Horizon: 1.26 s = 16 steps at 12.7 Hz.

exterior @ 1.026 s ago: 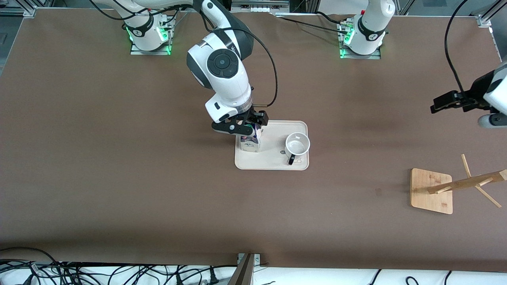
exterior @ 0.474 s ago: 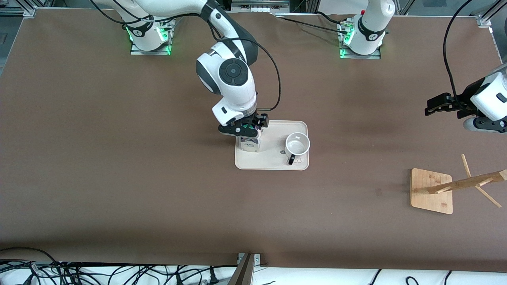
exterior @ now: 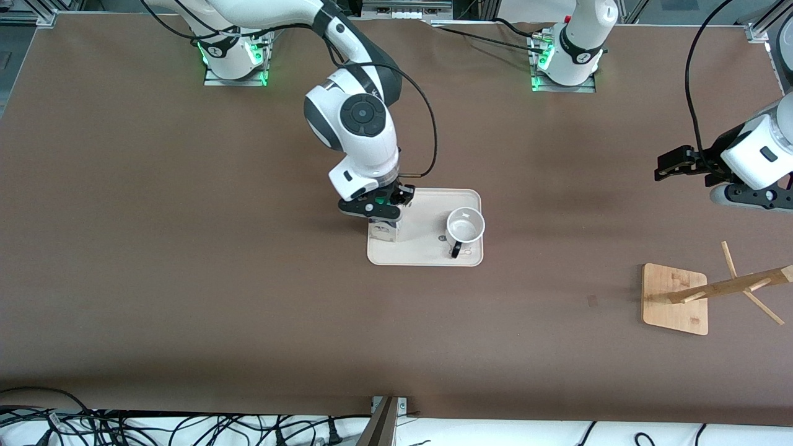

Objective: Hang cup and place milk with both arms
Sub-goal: 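Grasp the milk carton with the right gripper while the left gripper reaches the mug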

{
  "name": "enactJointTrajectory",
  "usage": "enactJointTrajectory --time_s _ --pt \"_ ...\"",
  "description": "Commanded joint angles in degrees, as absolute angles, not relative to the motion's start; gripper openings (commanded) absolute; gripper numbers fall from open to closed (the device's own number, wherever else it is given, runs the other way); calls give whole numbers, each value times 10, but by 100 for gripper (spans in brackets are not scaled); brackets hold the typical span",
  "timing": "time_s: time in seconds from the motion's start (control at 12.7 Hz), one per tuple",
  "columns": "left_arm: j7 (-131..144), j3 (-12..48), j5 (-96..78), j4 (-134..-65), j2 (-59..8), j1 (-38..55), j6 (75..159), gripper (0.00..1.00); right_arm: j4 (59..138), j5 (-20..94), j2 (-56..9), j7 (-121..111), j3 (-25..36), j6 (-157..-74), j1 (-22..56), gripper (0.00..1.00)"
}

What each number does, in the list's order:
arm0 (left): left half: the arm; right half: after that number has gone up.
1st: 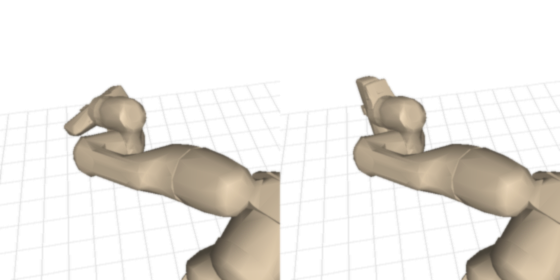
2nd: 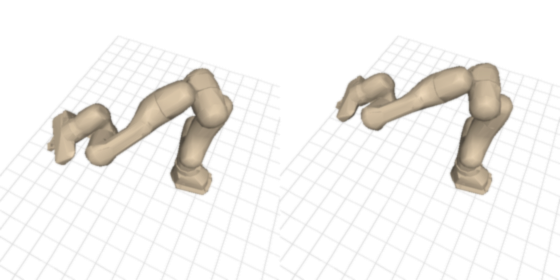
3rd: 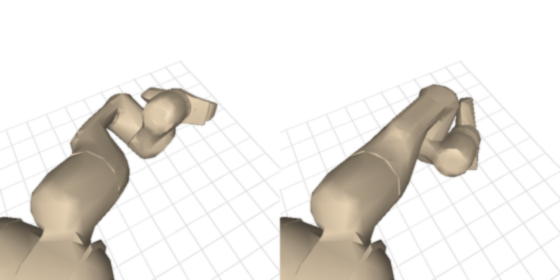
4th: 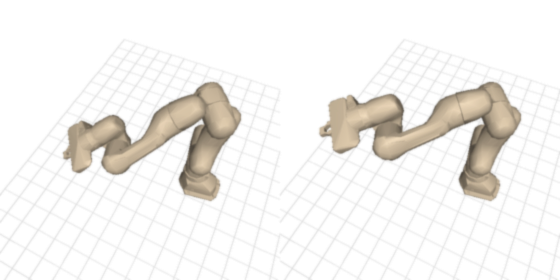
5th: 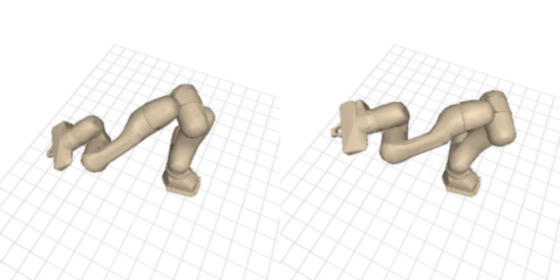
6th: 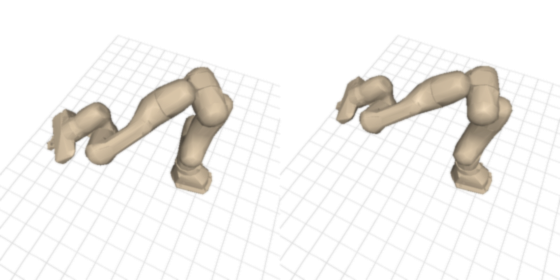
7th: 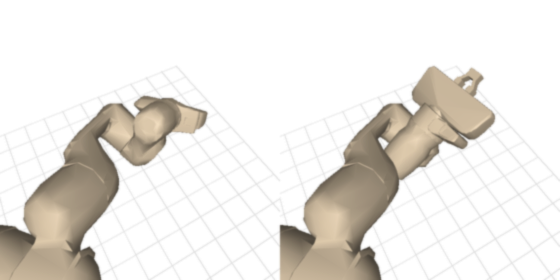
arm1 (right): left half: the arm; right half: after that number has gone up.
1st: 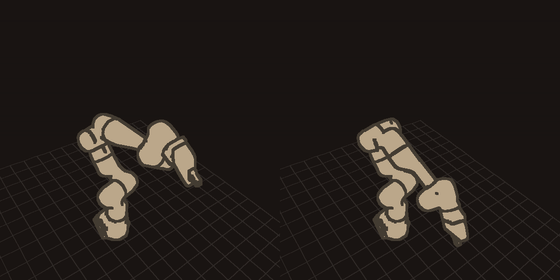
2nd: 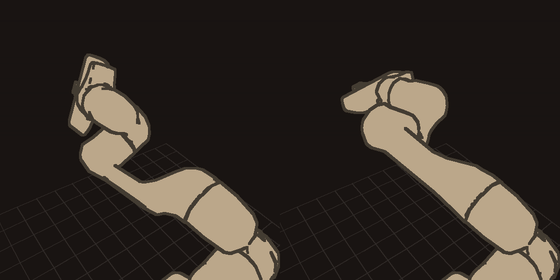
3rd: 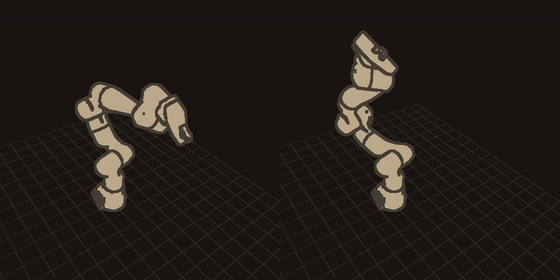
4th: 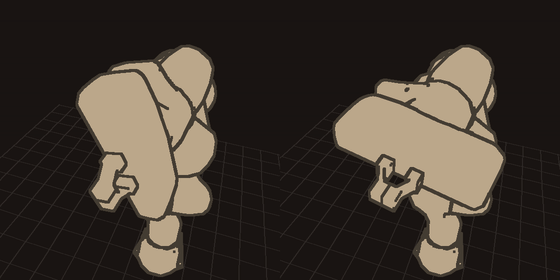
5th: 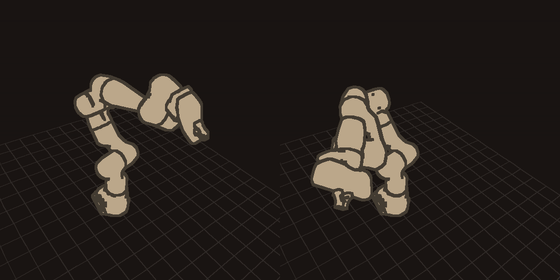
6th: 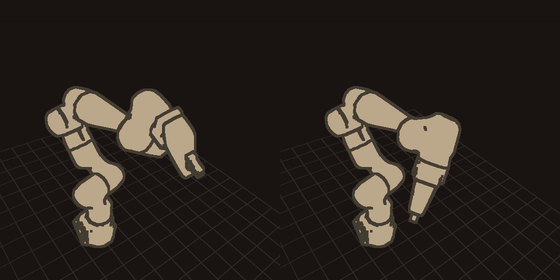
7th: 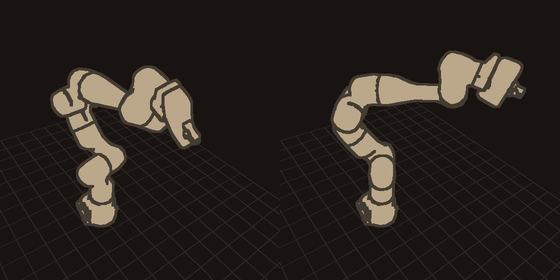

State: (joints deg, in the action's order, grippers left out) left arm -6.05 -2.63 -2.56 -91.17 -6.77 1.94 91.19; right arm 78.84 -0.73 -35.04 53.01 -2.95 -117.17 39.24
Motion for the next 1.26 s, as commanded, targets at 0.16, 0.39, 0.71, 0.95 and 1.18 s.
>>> enactJointTrajectory --time_s 0.16,0.39,0.71,0.95,1.18 --pt "-61 14 -24 -896 -117 24 938 100 772 46 -266 341 -26 -1036 299 41" --pt "-55 42 -33 -895 -149 28 968 100 810 51 -231 182 25 -973 244 41" --pt "-50 58 -43 -894 -204 88 1008 100 973 60 -157 7 123 -1018 232 42" --pt "-22 62 -47 -865 -265 176 1035 100 1064 60 -135 -7 143 -1084 231 42" --pt "31 62 -51 -835 -316 208 1070 100 1105 61 -133 -11 152 -1118 231 43"
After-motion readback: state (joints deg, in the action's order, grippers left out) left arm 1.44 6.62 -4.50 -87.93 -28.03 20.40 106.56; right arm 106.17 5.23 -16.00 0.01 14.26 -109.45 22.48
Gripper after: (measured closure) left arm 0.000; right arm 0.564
